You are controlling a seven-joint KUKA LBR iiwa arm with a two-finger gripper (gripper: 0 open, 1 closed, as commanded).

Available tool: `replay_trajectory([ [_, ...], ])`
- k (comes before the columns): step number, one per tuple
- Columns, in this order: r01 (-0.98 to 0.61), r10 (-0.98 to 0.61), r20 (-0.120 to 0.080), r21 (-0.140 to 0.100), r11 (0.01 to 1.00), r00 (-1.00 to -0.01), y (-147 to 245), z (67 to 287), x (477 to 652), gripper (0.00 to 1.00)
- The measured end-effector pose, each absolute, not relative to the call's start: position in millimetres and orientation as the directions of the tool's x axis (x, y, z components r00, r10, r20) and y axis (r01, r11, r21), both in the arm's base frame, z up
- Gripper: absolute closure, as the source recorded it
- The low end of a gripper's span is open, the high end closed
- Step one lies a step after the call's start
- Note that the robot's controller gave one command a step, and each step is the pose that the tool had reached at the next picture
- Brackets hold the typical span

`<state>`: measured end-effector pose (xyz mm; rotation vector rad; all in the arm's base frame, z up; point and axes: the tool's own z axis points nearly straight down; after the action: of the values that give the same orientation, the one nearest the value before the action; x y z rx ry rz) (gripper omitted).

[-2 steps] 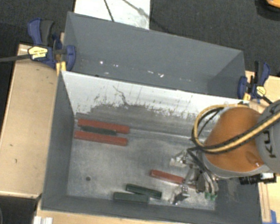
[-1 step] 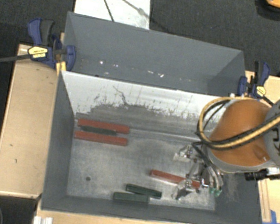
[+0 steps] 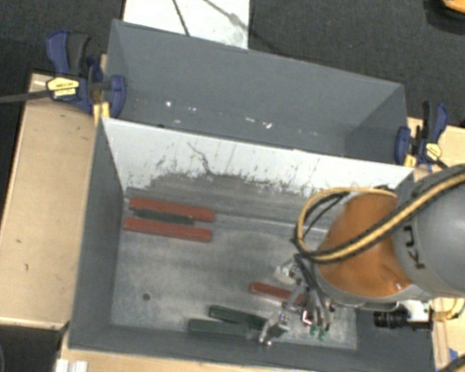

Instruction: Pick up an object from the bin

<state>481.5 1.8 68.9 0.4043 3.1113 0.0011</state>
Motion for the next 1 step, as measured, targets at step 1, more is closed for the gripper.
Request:
replay_trajectory([
  [1,0.028,0.028,-0.021,-0.001,1.000,-0.999,1.6,74.9,483.6,1.00],
])
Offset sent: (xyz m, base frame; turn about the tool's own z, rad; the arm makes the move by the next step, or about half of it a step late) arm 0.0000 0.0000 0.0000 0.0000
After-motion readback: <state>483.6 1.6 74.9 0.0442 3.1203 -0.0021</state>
